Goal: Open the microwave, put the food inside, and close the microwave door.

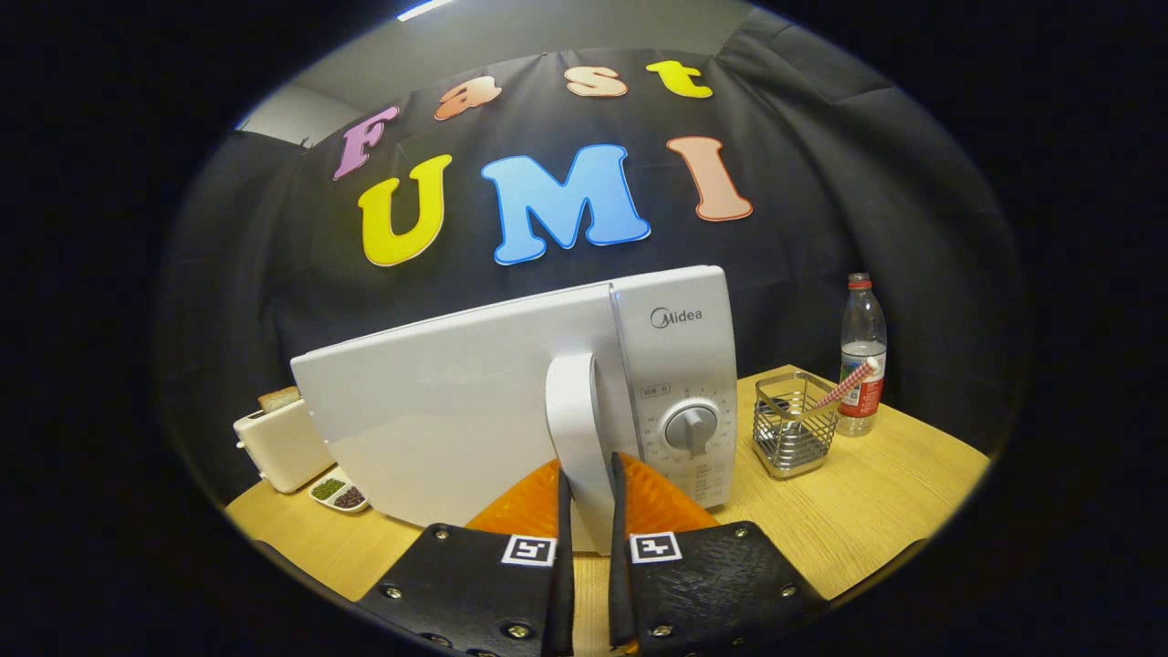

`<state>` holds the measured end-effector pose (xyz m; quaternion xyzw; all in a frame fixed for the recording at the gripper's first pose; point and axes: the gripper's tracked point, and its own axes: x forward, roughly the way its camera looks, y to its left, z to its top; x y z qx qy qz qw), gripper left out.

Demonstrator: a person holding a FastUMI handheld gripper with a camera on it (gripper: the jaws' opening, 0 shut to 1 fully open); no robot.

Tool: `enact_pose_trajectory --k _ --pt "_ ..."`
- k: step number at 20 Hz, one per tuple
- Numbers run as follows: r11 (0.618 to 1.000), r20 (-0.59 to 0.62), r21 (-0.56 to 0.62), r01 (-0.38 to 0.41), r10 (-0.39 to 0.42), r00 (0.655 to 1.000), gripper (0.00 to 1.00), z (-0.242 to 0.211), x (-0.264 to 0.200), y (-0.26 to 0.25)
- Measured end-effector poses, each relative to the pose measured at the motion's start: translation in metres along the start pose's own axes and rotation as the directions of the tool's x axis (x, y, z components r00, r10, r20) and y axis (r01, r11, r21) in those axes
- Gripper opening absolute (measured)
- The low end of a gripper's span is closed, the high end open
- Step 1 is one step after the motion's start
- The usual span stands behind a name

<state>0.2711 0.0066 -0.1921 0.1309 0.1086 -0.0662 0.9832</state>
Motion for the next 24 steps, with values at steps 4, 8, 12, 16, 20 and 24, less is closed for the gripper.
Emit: enact_pose_trajectory --k 4,8,12,16,20,24 --pt "0.998 -0.019 -0.006 -0.068 0.068 0.997 0.15 -0.009 -0.033 0.016" --pt "0.99 -0.03 0.02 -0.14 0.14 0.99 0.15 -0.019 -0.065 0.036" --pt "0.975 -0.037 0.027 -0.22 0.221 0.975 0.15 -0.03 -0.1 0.066" --pt "0.949 -0.05 0.054 -0.309 0.312 0.949 0.15 -0.044 -0.132 0.105" --pt "0.933 -0.044 0.028 -0.359 0.36 0.932 0.14 -0.055 -0.158 0.144" --pt "0.949 0.002 -0.075 -0.306 0.307 0.952 0.14 -0.065 -0.173 0.173"
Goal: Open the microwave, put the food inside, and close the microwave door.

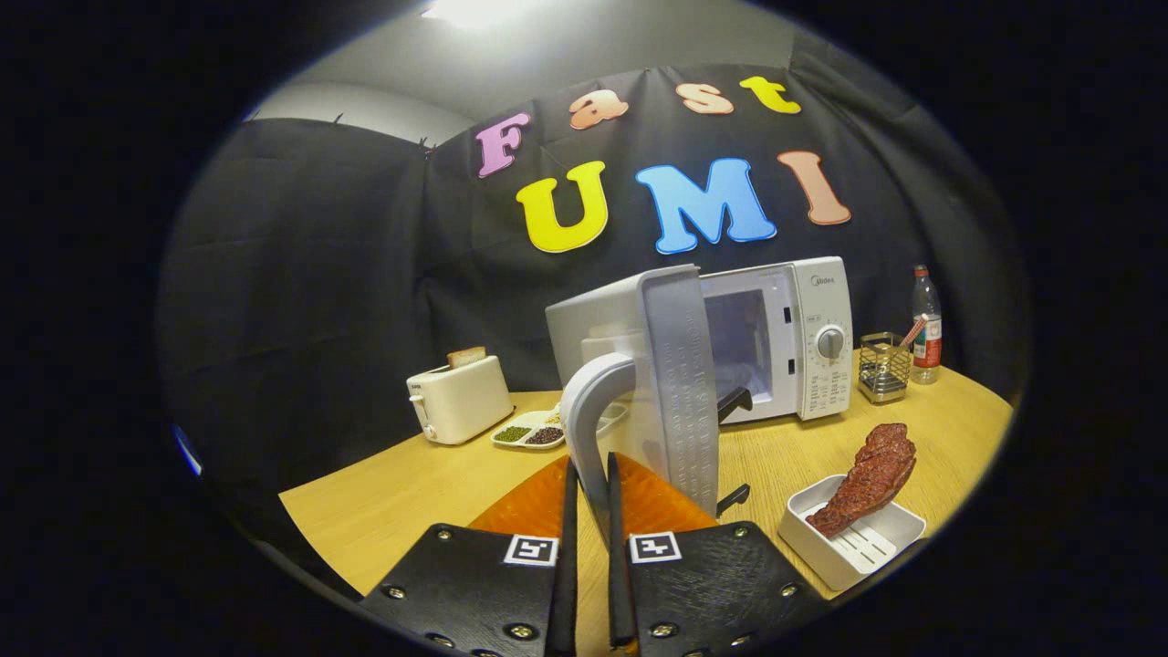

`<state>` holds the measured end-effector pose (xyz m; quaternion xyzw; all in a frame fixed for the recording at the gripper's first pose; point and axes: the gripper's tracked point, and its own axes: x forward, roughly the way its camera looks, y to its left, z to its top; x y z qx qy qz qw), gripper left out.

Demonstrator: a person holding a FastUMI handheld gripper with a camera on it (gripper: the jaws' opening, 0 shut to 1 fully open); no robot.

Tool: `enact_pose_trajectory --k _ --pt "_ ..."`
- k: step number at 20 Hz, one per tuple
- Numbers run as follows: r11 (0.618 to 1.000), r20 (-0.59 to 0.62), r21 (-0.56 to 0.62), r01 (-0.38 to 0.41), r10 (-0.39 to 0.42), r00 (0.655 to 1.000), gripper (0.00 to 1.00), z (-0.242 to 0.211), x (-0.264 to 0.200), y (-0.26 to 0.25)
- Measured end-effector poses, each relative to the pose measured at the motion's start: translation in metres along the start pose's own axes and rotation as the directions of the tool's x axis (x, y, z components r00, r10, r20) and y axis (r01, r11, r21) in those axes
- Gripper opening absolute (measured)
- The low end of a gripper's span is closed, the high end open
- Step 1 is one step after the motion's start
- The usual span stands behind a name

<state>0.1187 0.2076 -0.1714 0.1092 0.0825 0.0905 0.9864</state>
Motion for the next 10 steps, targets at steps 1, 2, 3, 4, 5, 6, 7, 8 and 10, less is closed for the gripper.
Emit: enact_pose_trajectory --k 1,2,3,4,5,6,7,8,10 --pt "1.0 0.01 -0.025 0.009 -0.009 1.0 0.14 -0.002 0.0 0.011" --pt "0.998 0.022 -0.06 0.021 -0.02 1.0 0.14 -0.004 -0.002 0.022" --pt "0.995 0.035 -0.094 0.026 -0.023 0.999 0.14 -0.005 -0.003 0.033" --pt "0.991 0.047 -0.129 0.032 -0.026 0.999 0.14 -0.007 -0.003 0.043" --pt "0.987 0.055 -0.157 0.036 -0.028 0.998 0.14 -0.008 -0.003 0.052" --pt "0.984 0.055 -0.176 0.039 -0.03 0.998 0.14 -0.012 -0.003 0.058" --pt "0.981 0.057 -0.189 0.05 -0.039 0.998 0.14 -0.013 -0.002 0.062" --pt "0.977 0.054 -0.204 0.062 -0.052 0.997 0.14 -0.014 -0.002 0.063" --pt "0.975 0.045 -0.209 0.073 -0.065 0.997 0.14 -0.015 -0.001 0.065"
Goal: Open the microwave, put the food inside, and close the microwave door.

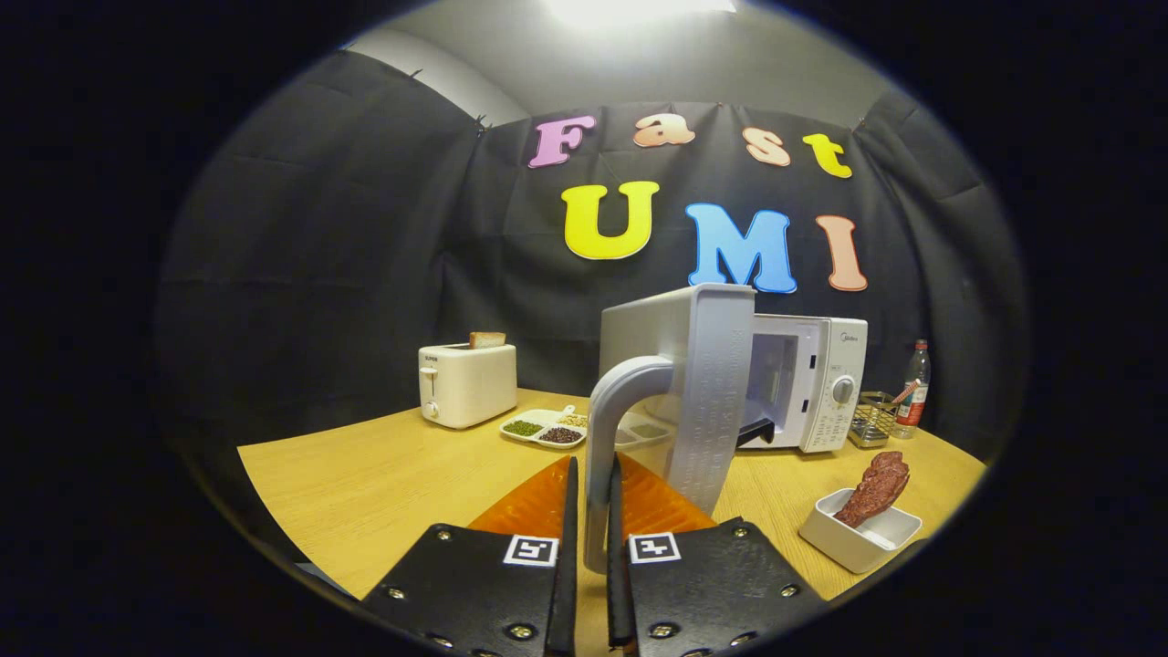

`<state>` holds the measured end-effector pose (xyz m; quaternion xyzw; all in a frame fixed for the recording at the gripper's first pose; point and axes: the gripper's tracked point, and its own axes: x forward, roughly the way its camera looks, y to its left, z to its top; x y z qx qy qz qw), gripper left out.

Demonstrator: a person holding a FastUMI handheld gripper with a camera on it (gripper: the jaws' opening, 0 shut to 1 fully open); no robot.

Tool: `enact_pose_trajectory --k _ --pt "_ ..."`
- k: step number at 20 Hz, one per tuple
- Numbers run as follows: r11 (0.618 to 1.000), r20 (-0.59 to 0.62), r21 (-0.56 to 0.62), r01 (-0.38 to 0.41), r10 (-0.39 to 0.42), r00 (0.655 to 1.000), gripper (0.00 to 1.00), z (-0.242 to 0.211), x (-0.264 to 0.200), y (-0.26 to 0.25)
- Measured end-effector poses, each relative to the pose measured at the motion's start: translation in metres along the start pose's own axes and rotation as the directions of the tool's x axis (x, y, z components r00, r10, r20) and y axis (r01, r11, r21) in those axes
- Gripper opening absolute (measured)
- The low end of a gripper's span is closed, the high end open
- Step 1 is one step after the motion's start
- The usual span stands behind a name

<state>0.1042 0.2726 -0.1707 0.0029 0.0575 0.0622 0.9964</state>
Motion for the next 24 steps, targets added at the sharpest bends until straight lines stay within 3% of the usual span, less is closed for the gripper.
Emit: enact_pose_trajectory --k 4,7,12,17,18,19,20,24 --pt "0.997 -0.031 0.045 -0.064 0.066 0.997 0.14 0.0 -0.009 0.01" --pt "0.978 -0.034 0.084 -0.189 0.192 0.981 0.14 0.006 -0.026 0.033" --pt "0.951 -0.006 0.125 -0.282 0.285 0.958 0.14 0.025 -0.043 0.011" --pt "0.968 -0.009 0.083 -0.236 0.238 0.971 0.14 0.03 -0.039 -0.056" --pt "0.97 0.01 0.078 -0.231 0.231 0.973 0.2 0.031 -0.039 -0.065" --pt "0.973 0.031 0.074 -0.218 0.216 0.976 0.32 0.034 -0.04 -0.077" --pt "0.977 0.047 0.07 -0.201 0.198 0.979 0.53 0.036 -0.042 -0.088" --pt "0.993 0.073 0.044 -0.112 0.109 0.991 0.86 0.037 -0.042 -0.136"
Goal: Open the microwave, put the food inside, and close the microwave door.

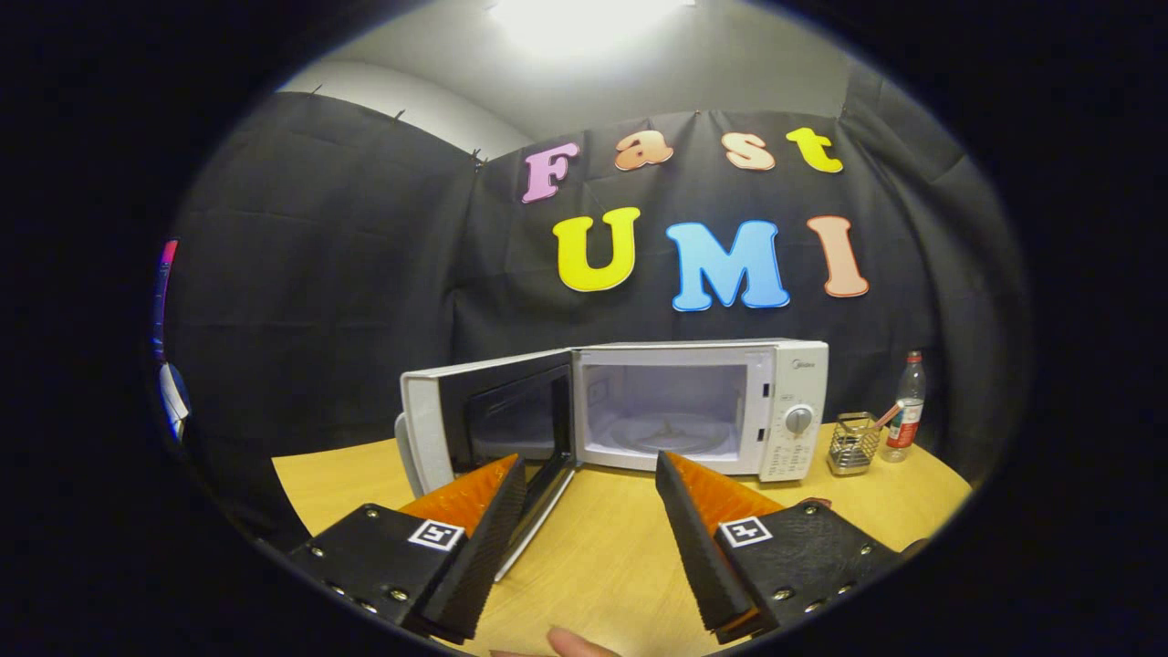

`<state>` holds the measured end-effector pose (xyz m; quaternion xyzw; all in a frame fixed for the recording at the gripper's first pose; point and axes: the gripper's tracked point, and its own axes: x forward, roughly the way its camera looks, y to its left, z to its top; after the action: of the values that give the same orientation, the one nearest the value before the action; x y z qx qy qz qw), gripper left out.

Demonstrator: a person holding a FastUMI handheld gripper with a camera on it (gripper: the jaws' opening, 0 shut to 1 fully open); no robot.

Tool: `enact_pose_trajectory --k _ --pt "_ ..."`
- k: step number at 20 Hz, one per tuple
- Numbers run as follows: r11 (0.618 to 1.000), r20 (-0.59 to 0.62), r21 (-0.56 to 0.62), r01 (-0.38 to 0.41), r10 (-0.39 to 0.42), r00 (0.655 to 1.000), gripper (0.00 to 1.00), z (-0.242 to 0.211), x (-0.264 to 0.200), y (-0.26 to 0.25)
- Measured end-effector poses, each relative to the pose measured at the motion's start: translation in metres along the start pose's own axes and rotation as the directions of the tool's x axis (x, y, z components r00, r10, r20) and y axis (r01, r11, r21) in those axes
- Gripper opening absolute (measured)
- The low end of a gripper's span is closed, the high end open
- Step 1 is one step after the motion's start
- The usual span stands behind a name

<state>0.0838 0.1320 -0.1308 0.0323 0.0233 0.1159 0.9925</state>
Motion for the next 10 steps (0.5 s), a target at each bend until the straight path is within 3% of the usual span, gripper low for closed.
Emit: enact_pose_trajectory --k 2,10 --pt "0.999 -0.003 0.001 0.053 -0.053 0.999 0.94 -0.002 -0.001 -0.029" --pt "0.976 -0.058 0.039 0.215 -0.213 0.975 0.94 -0.033 -0.005 -0.14"
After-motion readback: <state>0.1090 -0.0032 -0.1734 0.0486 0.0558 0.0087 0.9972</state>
